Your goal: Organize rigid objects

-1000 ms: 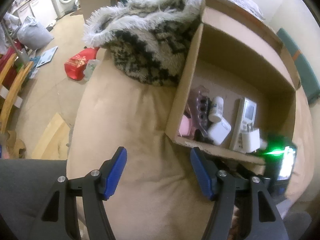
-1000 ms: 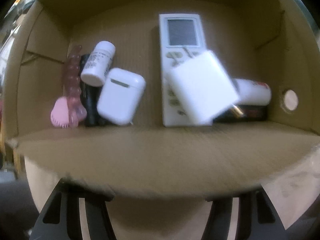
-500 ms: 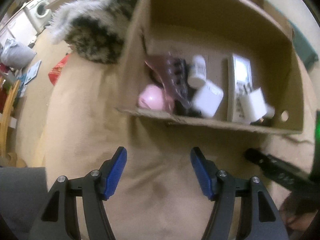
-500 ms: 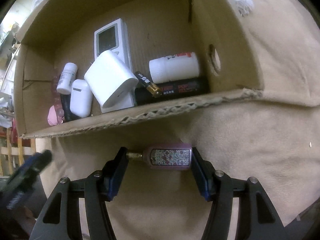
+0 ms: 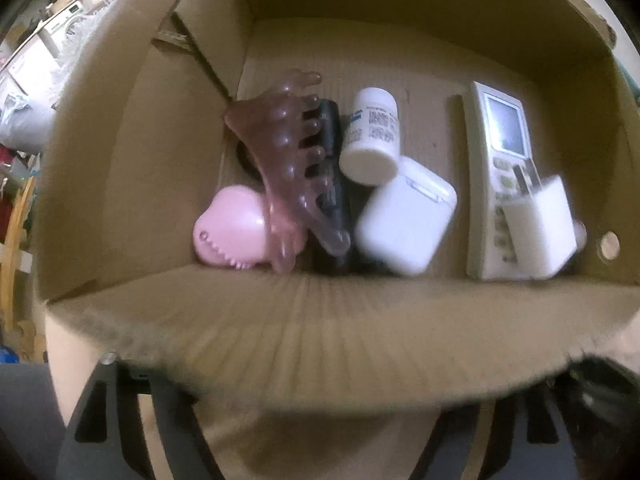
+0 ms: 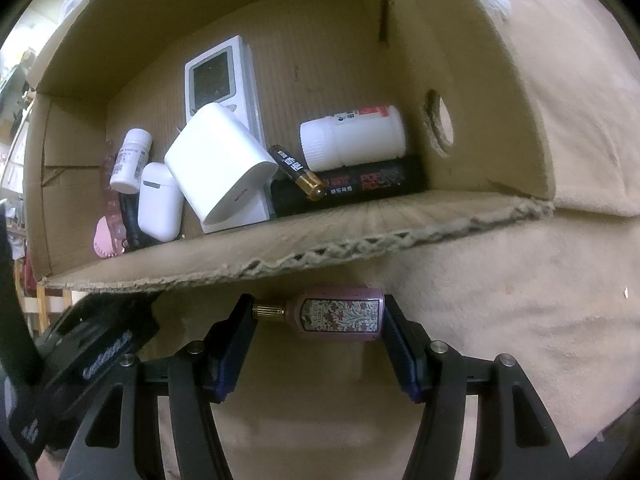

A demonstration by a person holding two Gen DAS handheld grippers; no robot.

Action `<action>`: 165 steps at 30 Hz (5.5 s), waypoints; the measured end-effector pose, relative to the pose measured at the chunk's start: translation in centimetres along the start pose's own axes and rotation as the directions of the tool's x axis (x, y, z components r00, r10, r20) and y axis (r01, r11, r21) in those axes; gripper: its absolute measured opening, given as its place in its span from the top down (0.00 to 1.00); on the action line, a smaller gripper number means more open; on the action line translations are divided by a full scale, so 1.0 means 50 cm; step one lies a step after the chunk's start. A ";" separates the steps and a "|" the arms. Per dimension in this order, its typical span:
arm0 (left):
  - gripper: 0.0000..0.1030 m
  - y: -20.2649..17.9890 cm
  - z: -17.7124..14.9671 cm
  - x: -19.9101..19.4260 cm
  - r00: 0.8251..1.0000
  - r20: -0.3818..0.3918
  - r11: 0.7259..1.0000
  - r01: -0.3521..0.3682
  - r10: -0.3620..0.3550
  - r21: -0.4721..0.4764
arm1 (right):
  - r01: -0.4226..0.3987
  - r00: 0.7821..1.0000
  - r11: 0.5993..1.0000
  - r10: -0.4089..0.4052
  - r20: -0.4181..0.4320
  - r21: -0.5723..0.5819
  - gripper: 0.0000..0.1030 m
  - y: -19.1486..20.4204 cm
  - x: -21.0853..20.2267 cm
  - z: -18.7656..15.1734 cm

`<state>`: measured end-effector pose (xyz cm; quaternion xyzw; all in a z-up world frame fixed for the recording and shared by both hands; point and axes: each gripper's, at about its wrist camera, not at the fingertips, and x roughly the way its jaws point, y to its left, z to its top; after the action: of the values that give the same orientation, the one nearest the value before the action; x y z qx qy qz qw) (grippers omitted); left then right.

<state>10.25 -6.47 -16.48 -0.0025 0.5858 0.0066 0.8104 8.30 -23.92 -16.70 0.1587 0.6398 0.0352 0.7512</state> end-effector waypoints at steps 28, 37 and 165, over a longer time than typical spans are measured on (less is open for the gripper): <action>0.62 0.055 0.007 -0.071 0.998 0.051 0.999 -0.029 0.028 0.015 | 0.006 1.000 0.997 -0.005 0.004 -0.079 0.37 0.104 -0.034 -0.013; 0.62 0.048 -0.007 -0.191 0.994 0.107 1.000 0.003 -0.004 0.011 | -0.046 0.999 0.985 0.050 0.021 -0.165 0.37 0.151 -0.107 -0.031; 0.00 0.160 -0.038 -0.387 0.940 0.336 0.998 0.066 -0.060 -0.006 | -0.007 0.861 0.977 0.114 0.496 -0.212 0.00 0.122 -0.317 -0.081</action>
<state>2.26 1.34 1.30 -0.0271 0.4389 -0.0141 0.8980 2.46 -21.42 -0.43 0.1051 0.4081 0.0810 0.9033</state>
